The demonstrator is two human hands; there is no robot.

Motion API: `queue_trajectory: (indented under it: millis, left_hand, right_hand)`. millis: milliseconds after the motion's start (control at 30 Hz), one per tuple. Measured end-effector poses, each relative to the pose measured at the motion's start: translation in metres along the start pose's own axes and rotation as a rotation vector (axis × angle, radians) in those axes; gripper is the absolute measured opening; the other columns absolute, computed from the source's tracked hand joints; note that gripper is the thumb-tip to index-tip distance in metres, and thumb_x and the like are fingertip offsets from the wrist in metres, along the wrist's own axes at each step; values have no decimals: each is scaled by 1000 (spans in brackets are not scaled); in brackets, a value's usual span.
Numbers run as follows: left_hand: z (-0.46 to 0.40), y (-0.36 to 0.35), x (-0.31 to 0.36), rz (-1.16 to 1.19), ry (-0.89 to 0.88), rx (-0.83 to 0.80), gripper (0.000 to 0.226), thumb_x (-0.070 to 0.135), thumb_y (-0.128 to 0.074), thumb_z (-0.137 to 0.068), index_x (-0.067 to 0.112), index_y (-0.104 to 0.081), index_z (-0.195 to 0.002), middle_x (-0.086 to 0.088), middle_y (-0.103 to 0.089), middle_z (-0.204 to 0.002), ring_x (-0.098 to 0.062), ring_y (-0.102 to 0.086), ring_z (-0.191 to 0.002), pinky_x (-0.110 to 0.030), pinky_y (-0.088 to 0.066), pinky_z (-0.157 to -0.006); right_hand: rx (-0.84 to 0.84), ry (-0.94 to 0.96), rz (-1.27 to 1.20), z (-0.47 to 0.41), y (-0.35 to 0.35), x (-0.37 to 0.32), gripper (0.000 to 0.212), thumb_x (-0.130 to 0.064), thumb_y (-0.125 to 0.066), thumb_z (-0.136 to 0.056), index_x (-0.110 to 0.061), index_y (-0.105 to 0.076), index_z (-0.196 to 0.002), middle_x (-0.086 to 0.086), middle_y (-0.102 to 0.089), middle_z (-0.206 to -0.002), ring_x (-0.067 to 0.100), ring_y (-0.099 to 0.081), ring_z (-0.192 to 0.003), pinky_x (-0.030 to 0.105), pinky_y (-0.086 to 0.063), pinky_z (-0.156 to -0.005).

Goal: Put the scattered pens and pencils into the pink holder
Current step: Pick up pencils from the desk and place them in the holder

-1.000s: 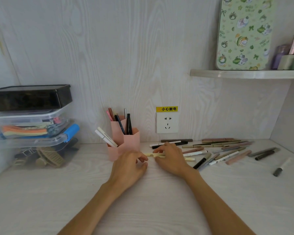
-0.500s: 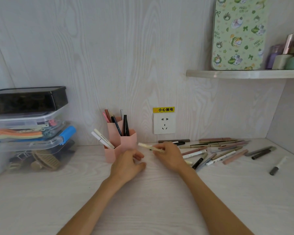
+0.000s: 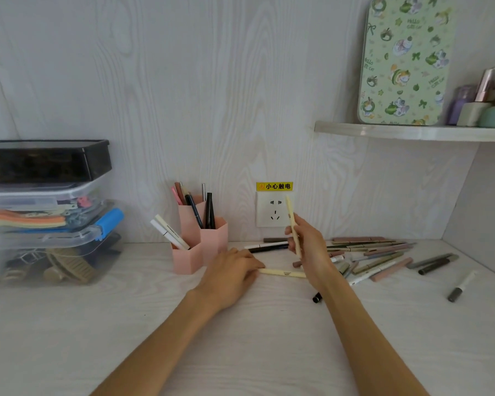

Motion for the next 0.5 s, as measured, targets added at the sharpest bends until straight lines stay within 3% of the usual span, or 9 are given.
queue_trajectory:
  millis: [67,133,200,333,433,500]
  left_hand:
    - [18,9,-11,12,5,37,28,30,-47,-95,31,-62,-119,10,-61,-111,-13,-55,-101,-28,-45,-79]
    - [41,20,-31,12,40,47,26,34,-48,-94,35,-62,-116,15,-60,-105,-8,-55,-97,-26,-45,-73]
    - [69,33,-56,-12,86,30,25,40,-48,-94,41,-60,-116,20,-56,-102,-1,-50,-94,-22,-44,-70]
    - [110,52,-102,107,268,39,19,44,-55,-89,49,-62,-106,21,-57,-93,0,-51,-87,-22,-45,-70]
    - [119,60,-123,300,442,164,18,36,-67,-82,48,-65,-95,17,-62,-87,-1,-55,-79,-20,-41,-67]
    - [121,60,-129,288,523,207,13,39,-68,-80,44,-67,-92,16,-62,-86,-2,-55,-80,-21,-40,-66]
  right_hand:
    - [-47,34,29,5,-5,-3,33,-17,-48,-90,-37,-51,-117,-3,-65,-82,9,-47,-59,24,-38,-59]
    - [-70,76,11,10,-7,-5,27,-21,-58,-87,-33,-54,-112,-1,-72,-94,10,-54,-60,31,-49,-75]
    - [-111,118,-27,16,-13,-9,21,-21,-66,-84,-26,-61,-104,2,-74,-95,11,-59,-61,29,-53,-83]
    - [-111,208,-68,22,-24,-18,15,-16,-67,-83,-25,-71,-94,-2,-76,-83,11,-69,-70,16,-55,-68]
    - [-157,231,-10,20,-43,-30,17,-18,-60,-89,-26,-69,-101,-5,-76,-88,10,-70,-74,17,-54,-67]
    - [-182,263,22,18,-60,-44,15,-22,-59,-90,-20,-65,-104,-2,-76,-86,12,-70,-69,17,-55,-65]
Point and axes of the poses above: each hand's wrist, its own z-axis away from the middle knuckle, its own y-axis out of the back of the hand, x = y × z, the point moved 5 cm from there along -z, towards the middle knuckle
